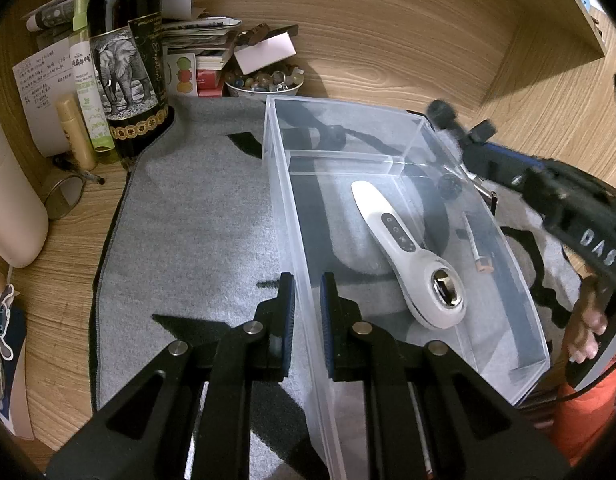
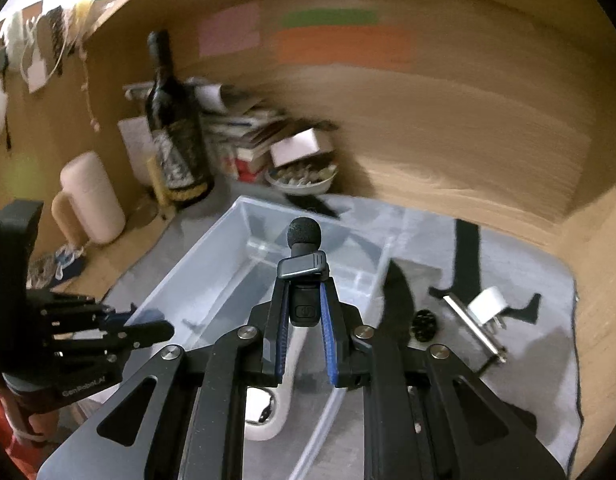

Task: Organize rigid objects
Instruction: 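Carry the black knob into the clear box and open the right tool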

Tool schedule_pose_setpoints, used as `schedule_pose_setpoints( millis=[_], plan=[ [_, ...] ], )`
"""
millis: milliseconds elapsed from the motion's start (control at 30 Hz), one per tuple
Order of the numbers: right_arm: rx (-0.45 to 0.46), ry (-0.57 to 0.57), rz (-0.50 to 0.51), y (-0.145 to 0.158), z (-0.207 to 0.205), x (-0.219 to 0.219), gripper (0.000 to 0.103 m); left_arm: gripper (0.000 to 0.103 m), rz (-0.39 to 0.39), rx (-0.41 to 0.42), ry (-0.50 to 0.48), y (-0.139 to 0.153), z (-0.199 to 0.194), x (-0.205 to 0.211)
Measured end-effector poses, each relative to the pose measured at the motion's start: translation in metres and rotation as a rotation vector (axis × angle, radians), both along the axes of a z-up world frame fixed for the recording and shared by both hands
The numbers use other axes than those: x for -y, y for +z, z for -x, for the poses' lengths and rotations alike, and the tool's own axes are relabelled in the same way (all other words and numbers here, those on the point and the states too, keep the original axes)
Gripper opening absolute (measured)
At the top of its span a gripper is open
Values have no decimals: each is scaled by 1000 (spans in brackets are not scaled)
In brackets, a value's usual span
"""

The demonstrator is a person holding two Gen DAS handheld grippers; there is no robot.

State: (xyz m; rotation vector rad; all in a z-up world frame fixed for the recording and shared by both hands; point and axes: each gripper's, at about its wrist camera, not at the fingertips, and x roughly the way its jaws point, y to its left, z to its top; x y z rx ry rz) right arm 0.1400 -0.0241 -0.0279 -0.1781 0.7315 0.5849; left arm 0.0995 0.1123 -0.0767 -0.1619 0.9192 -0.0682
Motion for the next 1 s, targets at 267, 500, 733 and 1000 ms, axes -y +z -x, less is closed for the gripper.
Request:
schedule_pose_setpoints(
  millis=[267, 500, 733, 1000],
  plan=[
    [-54, 79, 85, -18, 0, -24, 14, 12, 1, 1, -1, 0, 0, 0],
    [-64, 101, 115, -21, 4, -31, 35, 12, 3, 1, -1, 1, 0, 0],
    [-29, 90, 99, -12, 7, -26, 38, 12, 4, 1, -1, 1, 0, 0],
    [24, 24, 64, 4, 8, -3, 46, 12, 4, 1, -1, 0, 0, -1]
  ],
)
